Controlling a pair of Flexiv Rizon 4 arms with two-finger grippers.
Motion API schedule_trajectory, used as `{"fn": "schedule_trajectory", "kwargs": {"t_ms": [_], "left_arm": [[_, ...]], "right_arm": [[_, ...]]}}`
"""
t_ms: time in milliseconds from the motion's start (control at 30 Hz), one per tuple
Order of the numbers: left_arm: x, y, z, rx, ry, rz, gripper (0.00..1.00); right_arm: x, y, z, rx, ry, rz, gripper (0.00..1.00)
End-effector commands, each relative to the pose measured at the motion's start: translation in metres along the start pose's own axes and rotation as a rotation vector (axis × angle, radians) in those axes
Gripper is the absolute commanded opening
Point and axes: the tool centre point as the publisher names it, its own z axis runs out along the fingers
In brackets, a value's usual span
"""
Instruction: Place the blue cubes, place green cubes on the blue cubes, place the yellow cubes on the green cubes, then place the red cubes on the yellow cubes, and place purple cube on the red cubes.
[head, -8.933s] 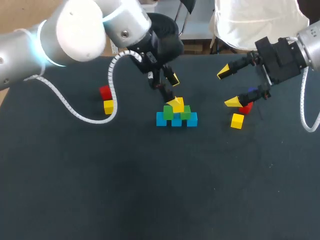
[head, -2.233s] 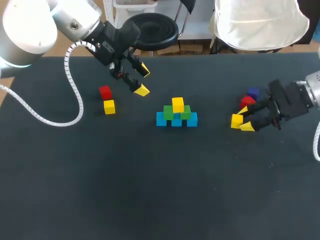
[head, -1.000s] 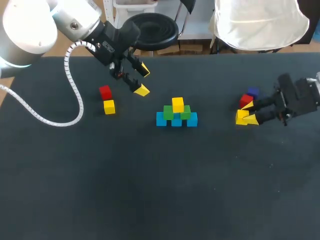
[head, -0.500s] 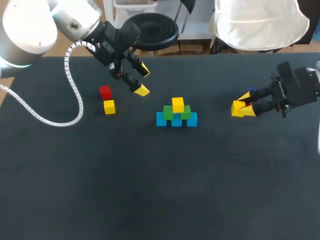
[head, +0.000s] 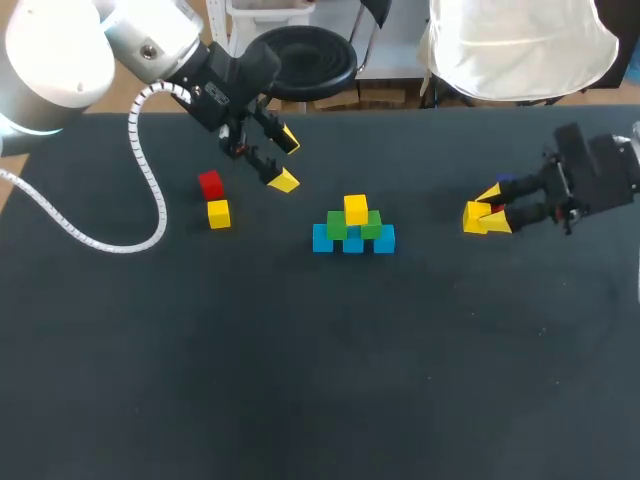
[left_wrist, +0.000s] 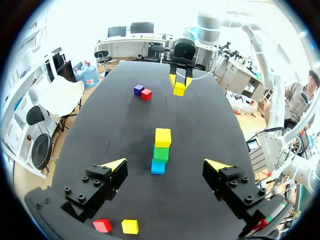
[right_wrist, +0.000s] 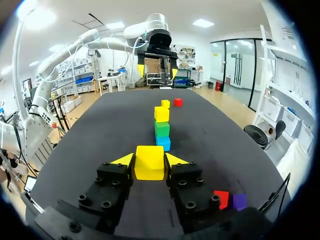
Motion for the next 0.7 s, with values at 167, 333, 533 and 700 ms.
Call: {"fn": "schedule_trajectory", "kwargs": {"t_ms": [167, 333, 533, 700], "left_arm": [[0.001, -0.001, 0.000, -0.002, -0.003, 0.003, 1.00], [0.001, -0.001, 0.000, -0.002, -0.003, 0.003, 1.00], [0.001, -0.001, 0.000, -0.002, -0.003, 0.003, 1.00], [0.001, -0.001, 0.000, -0.002, -0.003, 0.003, 1.00]], "right_arm": [[-0.035, -0.009, 0.019, -0.002, 0.106, -0.011, 0.00], [-0.043, -0.011, 0.026, 0.024, 0.170, 0.012, 0.00], [-0.047, -0.013, 0.038, 0.007, 0.185, 0.038, 0.00], [-0.056, -0.017, 0.045, -0.007, 0.183, -0.006, 0.00]]}}
